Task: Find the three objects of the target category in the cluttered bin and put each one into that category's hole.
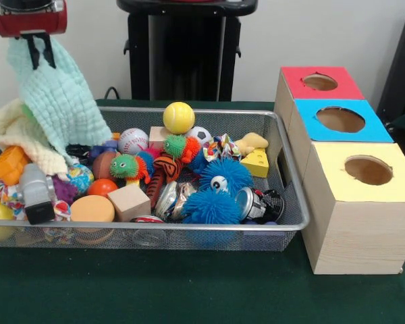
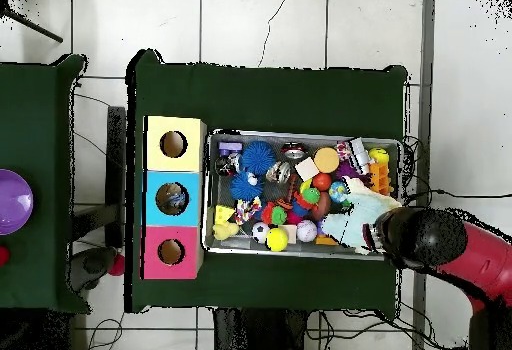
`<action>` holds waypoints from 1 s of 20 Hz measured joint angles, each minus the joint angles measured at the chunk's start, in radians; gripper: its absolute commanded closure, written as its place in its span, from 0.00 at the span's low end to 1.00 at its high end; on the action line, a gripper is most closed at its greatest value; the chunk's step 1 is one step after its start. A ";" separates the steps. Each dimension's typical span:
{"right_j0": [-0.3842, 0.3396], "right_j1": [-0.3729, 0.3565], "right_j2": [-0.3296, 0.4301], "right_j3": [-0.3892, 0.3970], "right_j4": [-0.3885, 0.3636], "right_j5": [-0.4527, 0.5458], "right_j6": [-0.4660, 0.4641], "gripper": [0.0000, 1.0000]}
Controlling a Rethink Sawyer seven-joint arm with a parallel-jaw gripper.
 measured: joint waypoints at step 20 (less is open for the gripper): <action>-0.057 0.001 0.165 0.317 0.409 -0.023 0.000 1.00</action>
